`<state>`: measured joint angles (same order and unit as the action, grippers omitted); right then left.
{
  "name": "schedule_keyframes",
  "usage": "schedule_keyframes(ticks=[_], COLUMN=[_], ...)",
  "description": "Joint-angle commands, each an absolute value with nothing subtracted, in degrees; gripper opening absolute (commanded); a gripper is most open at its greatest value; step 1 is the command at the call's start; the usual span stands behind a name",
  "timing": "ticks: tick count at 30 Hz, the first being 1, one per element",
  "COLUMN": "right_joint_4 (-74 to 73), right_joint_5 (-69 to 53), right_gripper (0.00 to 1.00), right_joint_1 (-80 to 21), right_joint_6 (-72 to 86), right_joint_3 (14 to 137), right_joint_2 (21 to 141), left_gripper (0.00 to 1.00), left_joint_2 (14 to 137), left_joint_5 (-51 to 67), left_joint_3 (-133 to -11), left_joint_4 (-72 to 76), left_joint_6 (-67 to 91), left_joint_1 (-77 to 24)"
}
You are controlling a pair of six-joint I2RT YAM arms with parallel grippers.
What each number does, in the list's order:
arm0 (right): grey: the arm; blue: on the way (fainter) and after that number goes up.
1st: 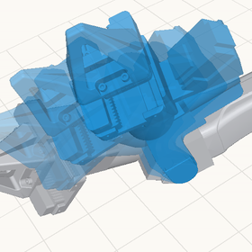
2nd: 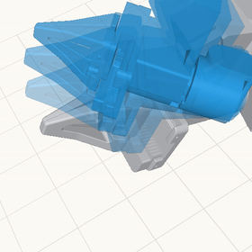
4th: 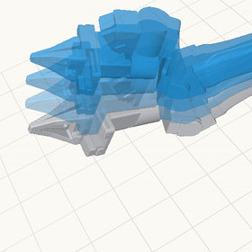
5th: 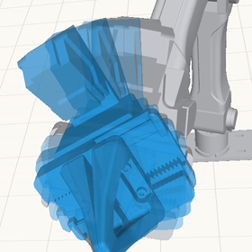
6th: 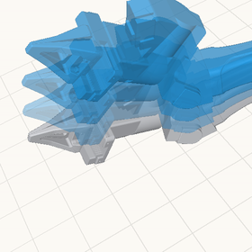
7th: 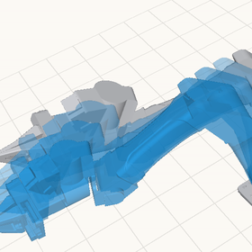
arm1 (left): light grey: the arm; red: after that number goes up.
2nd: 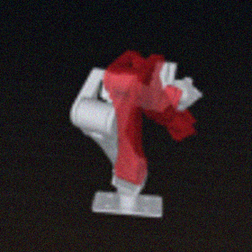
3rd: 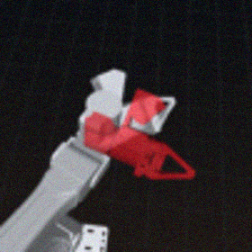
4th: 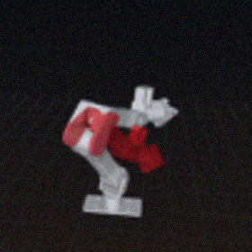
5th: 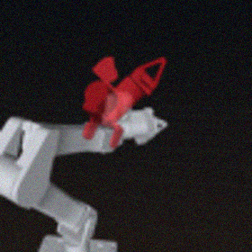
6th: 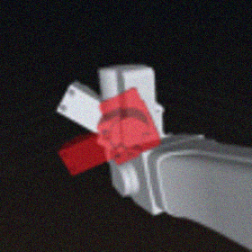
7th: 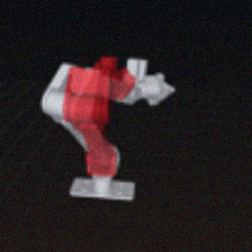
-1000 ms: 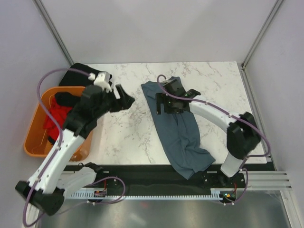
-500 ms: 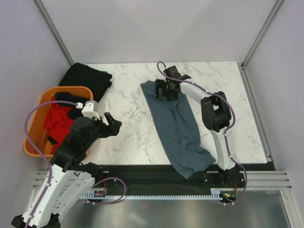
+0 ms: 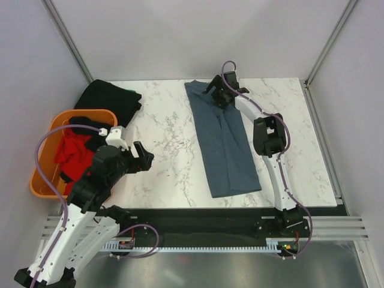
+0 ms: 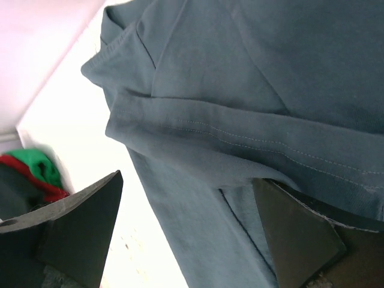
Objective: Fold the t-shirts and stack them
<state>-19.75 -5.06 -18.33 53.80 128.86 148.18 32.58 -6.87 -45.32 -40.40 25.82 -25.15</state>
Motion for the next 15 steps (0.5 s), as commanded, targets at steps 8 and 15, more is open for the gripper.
schedule_keyframes(ticks=[8, 15], right_joint_4=[-17.75, -24.86], right_joint_5=[-6.78, 11.84], right_gripper=[0.98, 0.98], right_joint_1=[-18.81, -18.11], right_joint_6=[43.70, 35.78], right_joint_3=[123.69, 91.30], right_joint_2=[136.17, 102.64], left_gripper=[0.92, 0.82], left_joint_2=[36.11, 49.03], left_joint_5=[-6.86, 5.00], left_joint_3=[-45.17, -42.02], left_joint_4=[-37.98, -28.50], left_joint_6=[24.78, 35.14], left_joint_1=[-24.96, -27.58])
